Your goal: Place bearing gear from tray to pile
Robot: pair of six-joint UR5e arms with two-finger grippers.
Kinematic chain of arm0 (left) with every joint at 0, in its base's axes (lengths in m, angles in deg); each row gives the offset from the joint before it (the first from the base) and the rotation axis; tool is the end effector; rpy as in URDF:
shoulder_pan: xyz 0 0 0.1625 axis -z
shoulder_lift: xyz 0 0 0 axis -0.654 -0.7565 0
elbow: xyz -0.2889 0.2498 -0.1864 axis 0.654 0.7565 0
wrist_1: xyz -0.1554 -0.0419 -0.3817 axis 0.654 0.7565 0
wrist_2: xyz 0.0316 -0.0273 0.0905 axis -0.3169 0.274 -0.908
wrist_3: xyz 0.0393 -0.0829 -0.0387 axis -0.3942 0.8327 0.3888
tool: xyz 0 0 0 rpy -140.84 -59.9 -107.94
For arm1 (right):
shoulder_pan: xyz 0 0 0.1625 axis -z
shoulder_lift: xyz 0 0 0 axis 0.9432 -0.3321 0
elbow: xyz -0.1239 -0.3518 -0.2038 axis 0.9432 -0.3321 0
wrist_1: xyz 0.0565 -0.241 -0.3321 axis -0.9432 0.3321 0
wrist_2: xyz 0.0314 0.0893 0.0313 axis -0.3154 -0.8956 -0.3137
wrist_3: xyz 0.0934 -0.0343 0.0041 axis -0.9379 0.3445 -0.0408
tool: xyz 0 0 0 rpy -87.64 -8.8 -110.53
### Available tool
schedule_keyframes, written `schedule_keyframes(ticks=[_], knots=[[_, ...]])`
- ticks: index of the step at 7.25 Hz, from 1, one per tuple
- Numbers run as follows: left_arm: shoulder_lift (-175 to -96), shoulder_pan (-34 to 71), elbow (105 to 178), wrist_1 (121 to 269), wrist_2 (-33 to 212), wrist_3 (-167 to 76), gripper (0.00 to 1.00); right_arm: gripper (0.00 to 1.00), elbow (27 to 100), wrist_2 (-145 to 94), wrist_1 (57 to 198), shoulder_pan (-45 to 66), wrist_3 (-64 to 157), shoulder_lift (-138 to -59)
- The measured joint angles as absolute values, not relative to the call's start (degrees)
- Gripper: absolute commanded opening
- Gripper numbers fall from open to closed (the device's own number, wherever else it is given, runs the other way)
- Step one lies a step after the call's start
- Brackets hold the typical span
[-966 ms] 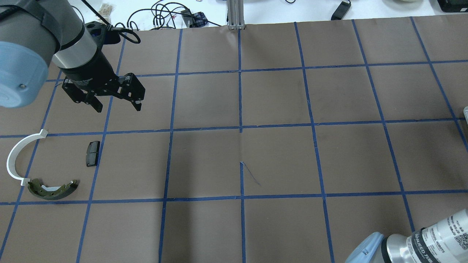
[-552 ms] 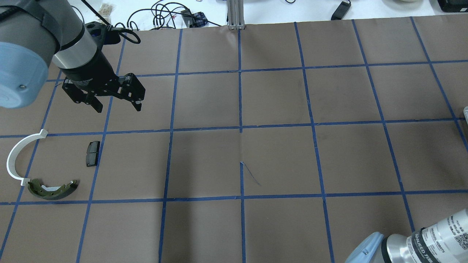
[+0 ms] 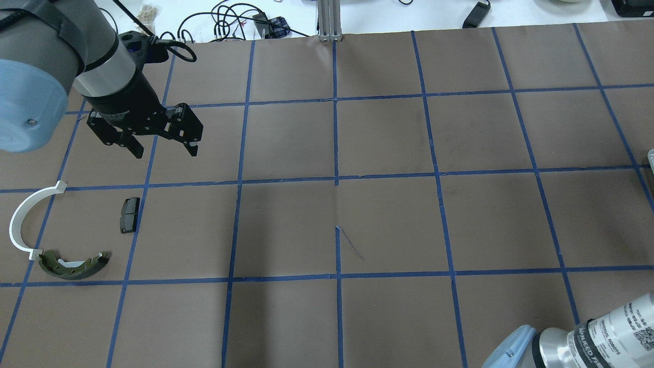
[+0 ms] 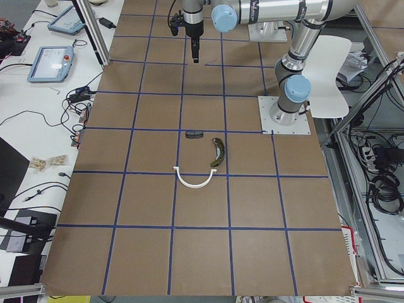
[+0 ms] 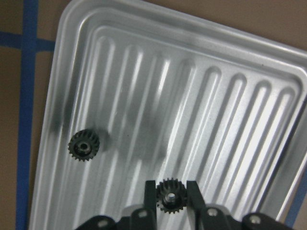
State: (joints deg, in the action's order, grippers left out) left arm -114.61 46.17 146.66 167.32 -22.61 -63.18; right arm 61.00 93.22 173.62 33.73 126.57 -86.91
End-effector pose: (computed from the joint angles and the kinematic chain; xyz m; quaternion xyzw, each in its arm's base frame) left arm -0.1070 -0.4805 0.4509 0.0006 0.9995 0.0296 0.0051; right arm -0.4525 -0.4936 0.2194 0.0913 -0.9945 -0.0366 0.0353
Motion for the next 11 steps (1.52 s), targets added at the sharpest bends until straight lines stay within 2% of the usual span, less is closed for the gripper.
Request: schedule_keyframes(ticks=[2,7,9,11], knots=[[-114.22,46.17,146.81,167.33,-22.58,-63.16,1.00,0.00,63.92,94.03,169.50,27.82,118.23,-94.44],[-113.71,46.19,146.82,167.25,-22.53,-63.16,1.00,0.00,86.64,93.51,166.87,1.23,81.98,-115.75],[-113.77,46.17,146.83,167.28,-22.55,-63.20,1.00,0.00,91.30,93.21,166.96,-11.19,66.95,-119.69],[-113.75,46.17,146.84,167.29,-22.55,-63.22,1.00,0.00,91.53,92.05,168.11,-22.85,54.04,-118.59]])
